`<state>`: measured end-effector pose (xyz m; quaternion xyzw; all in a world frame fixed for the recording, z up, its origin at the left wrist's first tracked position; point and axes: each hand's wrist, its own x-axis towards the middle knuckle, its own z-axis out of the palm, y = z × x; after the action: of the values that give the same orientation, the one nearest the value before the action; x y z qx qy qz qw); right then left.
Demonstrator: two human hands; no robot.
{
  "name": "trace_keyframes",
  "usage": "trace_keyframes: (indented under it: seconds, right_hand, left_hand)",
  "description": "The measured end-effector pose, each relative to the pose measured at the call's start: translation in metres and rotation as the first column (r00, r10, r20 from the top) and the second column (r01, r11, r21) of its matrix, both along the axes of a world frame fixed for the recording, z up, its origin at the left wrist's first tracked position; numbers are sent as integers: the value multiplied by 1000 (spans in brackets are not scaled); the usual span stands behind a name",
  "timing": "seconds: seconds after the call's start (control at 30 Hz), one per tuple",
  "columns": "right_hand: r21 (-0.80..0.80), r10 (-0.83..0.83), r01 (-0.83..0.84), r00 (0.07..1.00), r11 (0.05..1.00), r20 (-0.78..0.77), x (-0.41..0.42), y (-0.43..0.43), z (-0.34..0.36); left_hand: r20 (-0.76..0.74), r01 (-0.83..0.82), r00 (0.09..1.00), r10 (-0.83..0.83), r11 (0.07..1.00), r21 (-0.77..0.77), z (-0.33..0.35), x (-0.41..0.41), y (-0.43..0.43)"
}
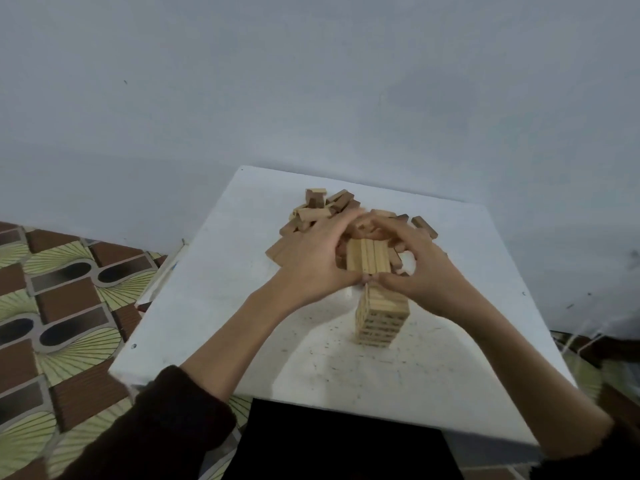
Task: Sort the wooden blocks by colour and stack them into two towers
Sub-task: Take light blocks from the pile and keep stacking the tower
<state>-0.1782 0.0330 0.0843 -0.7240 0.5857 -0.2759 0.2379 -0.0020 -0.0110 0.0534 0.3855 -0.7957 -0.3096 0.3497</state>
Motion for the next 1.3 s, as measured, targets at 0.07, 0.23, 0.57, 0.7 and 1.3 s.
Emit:
trace_keyframes:
  seconds: [0.07, 0.23, 0.57, 0.7, 1.3]
  right_hand:
    - [25, -11, 11, 1000, 1000, 6, -10, 9, -5]
    - [39, -32, 31, 999, 999, 19, -27, 23, -21]
    - [61, -2, -3, 996, 998, 87, -40, 23, -37]
    - [72, 5, -12, 996, 997, 94, -44, 25, -38]
    - [58, 20, -26, 994, 998, 108, -48, 25, -45]
  left_hand:
    - [12, 45, 999, -46, 999, 3, -6, -10, 5]
    - [65, 100, 992, -106, 992, 80, -20, -23, 11]
    - [104, 90, 989, -101, 990, 105, -24, -27, 17]
    - [95, 106, 988, -119, 986, 127, -25, -26, 18]
    - [58, 92, 993, -99, 988, 124, -28, -25, 24]
